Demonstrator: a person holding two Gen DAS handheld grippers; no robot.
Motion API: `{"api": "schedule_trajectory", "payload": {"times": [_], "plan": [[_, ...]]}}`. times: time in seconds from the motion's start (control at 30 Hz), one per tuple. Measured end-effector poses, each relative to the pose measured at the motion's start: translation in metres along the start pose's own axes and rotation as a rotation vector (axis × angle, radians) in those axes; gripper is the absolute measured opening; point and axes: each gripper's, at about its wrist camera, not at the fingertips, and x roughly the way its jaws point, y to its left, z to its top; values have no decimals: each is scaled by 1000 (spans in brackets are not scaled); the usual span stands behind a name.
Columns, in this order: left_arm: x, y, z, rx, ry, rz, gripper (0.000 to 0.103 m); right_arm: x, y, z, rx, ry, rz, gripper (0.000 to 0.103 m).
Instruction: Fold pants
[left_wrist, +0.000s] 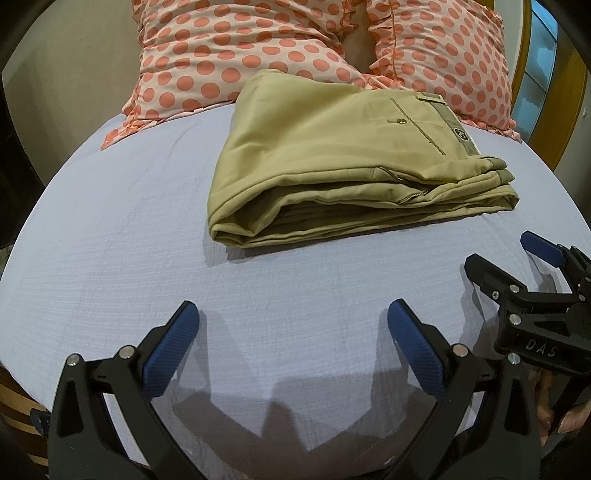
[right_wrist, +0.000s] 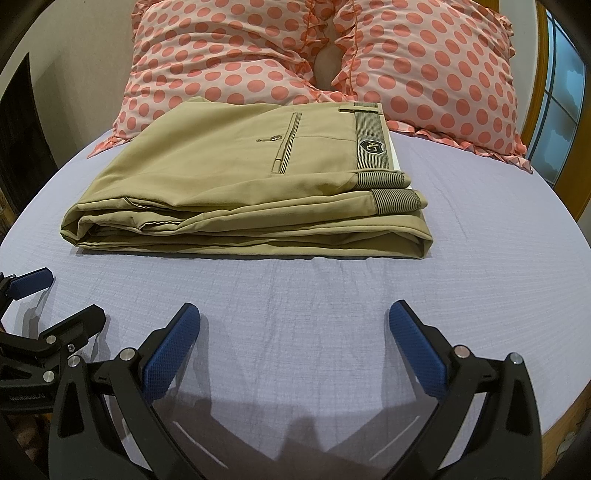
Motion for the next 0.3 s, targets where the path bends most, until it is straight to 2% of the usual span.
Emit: {"api": "schedule_trajectory", "payload": {"times": [0.3], "plan": [[-1, -2, -4, 2, -24, 1, 101, 0, 0, 0, -1, 0, 1, 102]]}}
